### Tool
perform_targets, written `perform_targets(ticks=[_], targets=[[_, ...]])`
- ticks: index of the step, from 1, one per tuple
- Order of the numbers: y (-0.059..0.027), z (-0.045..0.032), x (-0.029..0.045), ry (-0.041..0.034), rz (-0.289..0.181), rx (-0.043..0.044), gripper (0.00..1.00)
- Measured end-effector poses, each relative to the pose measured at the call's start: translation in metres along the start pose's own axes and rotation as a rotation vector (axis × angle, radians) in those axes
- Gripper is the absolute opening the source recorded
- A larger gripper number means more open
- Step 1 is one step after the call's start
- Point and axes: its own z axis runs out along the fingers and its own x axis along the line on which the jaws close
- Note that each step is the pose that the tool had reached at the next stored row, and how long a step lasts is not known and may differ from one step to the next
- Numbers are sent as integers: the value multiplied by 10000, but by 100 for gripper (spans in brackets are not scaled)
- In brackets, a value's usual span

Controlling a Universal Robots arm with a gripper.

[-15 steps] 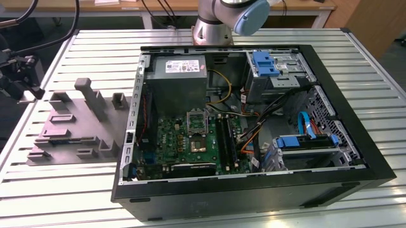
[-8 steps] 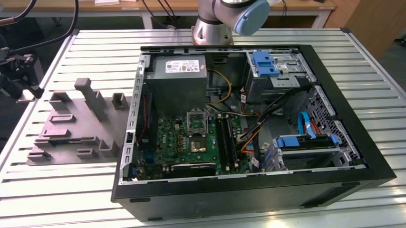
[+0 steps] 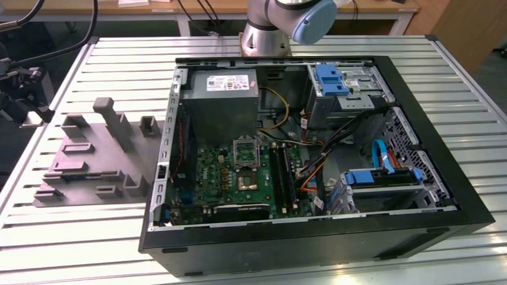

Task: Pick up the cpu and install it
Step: 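Pick up the cpu and move it towards the insertion slot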

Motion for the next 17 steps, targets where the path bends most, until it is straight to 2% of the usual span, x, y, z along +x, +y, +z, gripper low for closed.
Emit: perform_targets(ticks=[17], targets=[[3, -77, -1, 0, 4, 0, 47]])
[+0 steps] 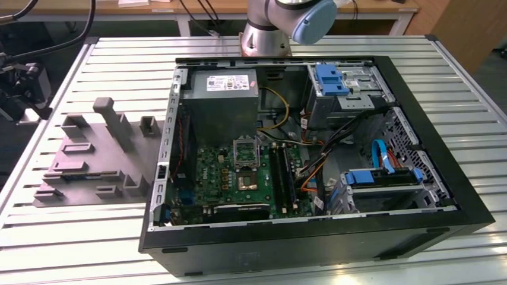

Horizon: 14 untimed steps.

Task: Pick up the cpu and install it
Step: 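Pick up the cpu and move it towards the insertion slot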

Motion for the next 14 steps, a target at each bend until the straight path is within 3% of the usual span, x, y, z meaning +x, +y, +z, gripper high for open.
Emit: perform_targets(ticks=[14], targets=[[4, -56, 0, 0, 4, 0, 47]])
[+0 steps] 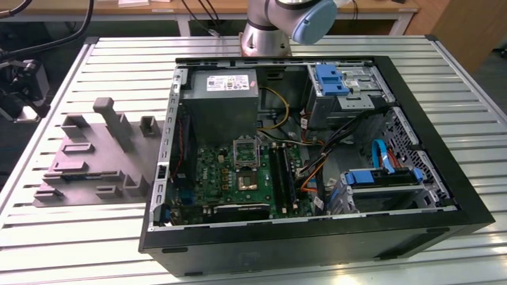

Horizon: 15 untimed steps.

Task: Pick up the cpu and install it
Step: 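Pick up the cpu and move it towards the insertion slot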

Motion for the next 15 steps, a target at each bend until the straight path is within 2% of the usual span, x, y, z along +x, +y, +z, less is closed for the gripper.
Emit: perform_targets(ticks=[15], targets=[[2, -51, -1, -1, 4, 0, 47]])
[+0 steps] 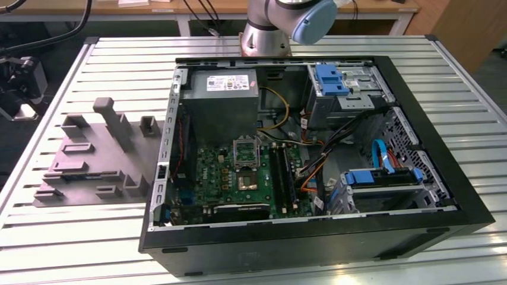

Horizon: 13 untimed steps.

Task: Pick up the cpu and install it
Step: 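Pick up the cpu and move it towards the insertion slot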

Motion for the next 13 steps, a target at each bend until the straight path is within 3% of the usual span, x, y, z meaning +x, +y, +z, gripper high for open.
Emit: perform_targets(ticks=[13], targets=[[3, -51, -1, 0, 3, 0, 47]])
